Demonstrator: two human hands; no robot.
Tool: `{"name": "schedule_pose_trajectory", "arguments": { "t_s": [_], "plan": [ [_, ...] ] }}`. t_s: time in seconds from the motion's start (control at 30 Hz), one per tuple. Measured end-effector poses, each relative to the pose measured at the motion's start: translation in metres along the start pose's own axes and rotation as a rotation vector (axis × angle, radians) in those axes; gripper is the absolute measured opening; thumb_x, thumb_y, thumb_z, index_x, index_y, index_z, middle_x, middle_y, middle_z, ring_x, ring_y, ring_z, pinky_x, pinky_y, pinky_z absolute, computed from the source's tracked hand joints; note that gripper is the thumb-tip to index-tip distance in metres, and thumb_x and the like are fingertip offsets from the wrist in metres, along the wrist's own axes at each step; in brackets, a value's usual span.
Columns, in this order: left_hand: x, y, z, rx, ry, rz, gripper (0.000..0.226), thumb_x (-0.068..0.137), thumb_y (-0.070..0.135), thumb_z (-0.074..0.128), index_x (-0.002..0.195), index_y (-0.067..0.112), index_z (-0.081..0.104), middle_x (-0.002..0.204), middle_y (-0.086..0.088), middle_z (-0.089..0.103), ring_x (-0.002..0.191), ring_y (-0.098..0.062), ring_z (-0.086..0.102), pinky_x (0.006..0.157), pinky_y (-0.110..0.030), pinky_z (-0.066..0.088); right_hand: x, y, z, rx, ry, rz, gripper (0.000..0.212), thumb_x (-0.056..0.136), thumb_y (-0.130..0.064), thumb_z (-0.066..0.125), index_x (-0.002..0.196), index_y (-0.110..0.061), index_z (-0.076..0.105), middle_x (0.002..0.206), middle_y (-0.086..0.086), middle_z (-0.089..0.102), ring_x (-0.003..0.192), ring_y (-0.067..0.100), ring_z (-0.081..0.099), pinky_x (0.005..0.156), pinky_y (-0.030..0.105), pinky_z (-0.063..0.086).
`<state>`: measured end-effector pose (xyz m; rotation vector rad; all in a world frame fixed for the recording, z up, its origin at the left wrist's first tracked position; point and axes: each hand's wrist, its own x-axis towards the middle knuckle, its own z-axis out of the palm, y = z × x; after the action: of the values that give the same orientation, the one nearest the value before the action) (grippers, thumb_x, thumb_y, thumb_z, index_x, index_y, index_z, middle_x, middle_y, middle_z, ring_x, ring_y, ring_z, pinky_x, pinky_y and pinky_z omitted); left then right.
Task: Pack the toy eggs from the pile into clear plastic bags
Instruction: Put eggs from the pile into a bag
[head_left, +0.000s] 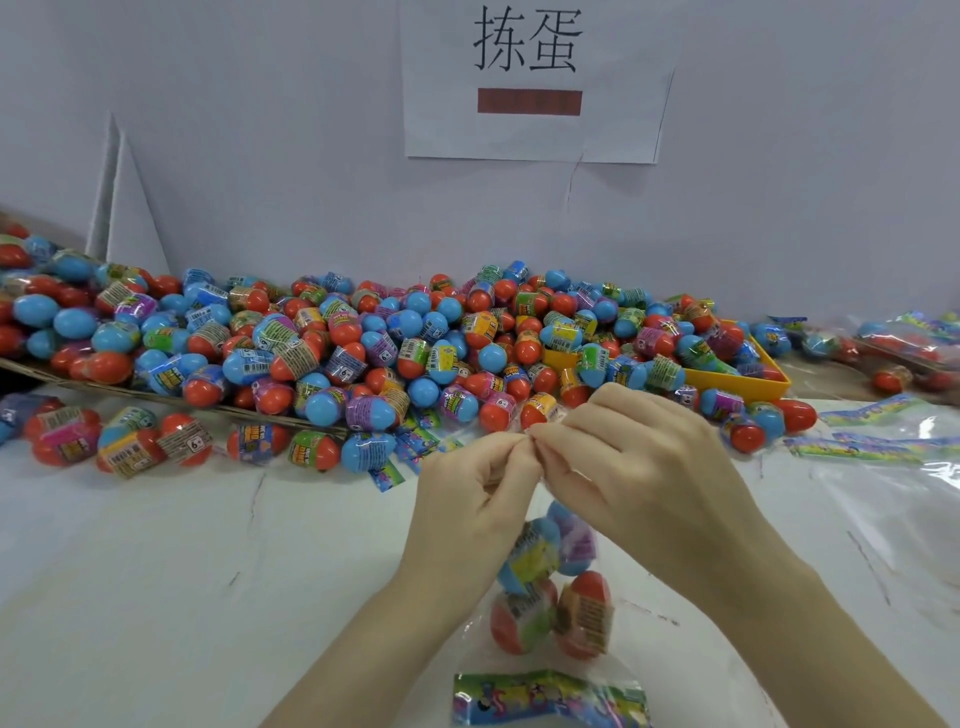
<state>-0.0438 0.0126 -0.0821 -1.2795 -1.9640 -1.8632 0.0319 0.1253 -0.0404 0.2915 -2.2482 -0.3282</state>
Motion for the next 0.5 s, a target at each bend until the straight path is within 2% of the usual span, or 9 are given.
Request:
{"name": "schedule_pose_trajectory", "arguments": {
  "t_s": [0.13,0.37,0.5],
  "plan": [
    [-0.0003,-0.0002,0.0007,0.017,-0.01,-0.009,0.054,0.083,0.041,0.039,0.061,-0.006,0.054,0.052,-0.018,0.047,0.053,-0.032,0.044,0.051,-0.047,0.036,0.0001,0.0003,0.0019,0.007,0.03,0.004,0.032,0.087,-0.014,0.049,0.062,-0.009,0.067,0.059,0.001,0.062,0.054,0.017,0.054,0.047,0.03,0.048],
    [-0.0021,-0.0022,0.0023,0.027,0.013,-0.014,0.04,0.084,0.038,0.042,0.069,0.009,0.065,0.06,-0.009,0.056,0.053,-0.026,0.051,0.049,-0.045,0.046,0.0019,-0.0022,0.0036,0.036,0.056,0.131,0.029,0.085,-0.014,0.05,0.061,-0.007,0.064,0.057,0.002,0.059,0.052,0.018,0.052,0.044,0.03,0.046],
    [-0.0023,-0.0016,0.0036,0.01,0.017,-0.033,0.044,0.084,0.04,0.041,0.073,0.006,0.067,0.064,-0.01,0.059,0.054,-0.027,0.051,0.051,-0.048,0.049,0.0029,-0.003,0.0029,0.085,0.082,0.218,0.025,0.082,-0.015,0.051,0.063,-0.007,0.065,0.057,0.001,0.06,0.052,0.016,0.052,0.043,0.027,0.046]
  ]
}}
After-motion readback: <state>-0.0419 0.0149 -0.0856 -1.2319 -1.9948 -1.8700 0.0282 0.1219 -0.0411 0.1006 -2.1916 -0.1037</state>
